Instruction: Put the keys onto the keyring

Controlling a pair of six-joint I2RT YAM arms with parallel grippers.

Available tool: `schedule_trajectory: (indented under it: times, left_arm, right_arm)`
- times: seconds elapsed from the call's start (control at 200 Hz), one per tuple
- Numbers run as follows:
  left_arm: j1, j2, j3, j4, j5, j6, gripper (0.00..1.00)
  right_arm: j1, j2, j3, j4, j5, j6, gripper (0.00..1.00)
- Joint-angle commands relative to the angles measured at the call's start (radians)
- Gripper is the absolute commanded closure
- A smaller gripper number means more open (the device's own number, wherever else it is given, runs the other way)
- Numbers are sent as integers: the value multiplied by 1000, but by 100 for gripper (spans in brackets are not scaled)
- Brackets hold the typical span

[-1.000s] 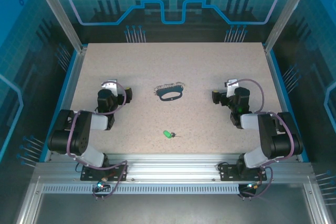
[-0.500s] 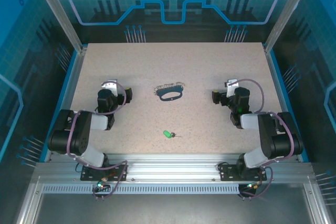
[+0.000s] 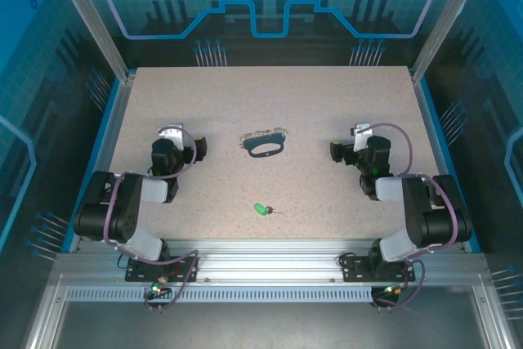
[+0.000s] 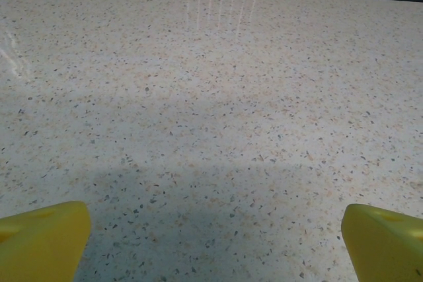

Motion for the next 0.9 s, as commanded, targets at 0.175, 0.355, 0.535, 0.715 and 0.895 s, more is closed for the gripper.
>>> schedule_trajectory:
  times: [0.175,0.355,0.535,0.715,0.895]
  left_arm:
    - [4,-165,14,-140,-46,-2,1]
    - [-4,-287,107,-395,-69,-75,1]
    - [-56,-359,265,-698,-94,-266,1]
    - [-172,-338,382,-923,-75,-414,1]
    - [-267,-292,420,-1005,40,-527,1]
  right_arm:
    - [-26,-177,275,-519,54,196,0]
    - [-80,-178,404,-743,-33,395,0]
    - [-12,-169,425,-764,-179,392,3]
    - [133,-100,481,-811,-218,361,15]
    - [231,27,547,-826,-217,386,20]
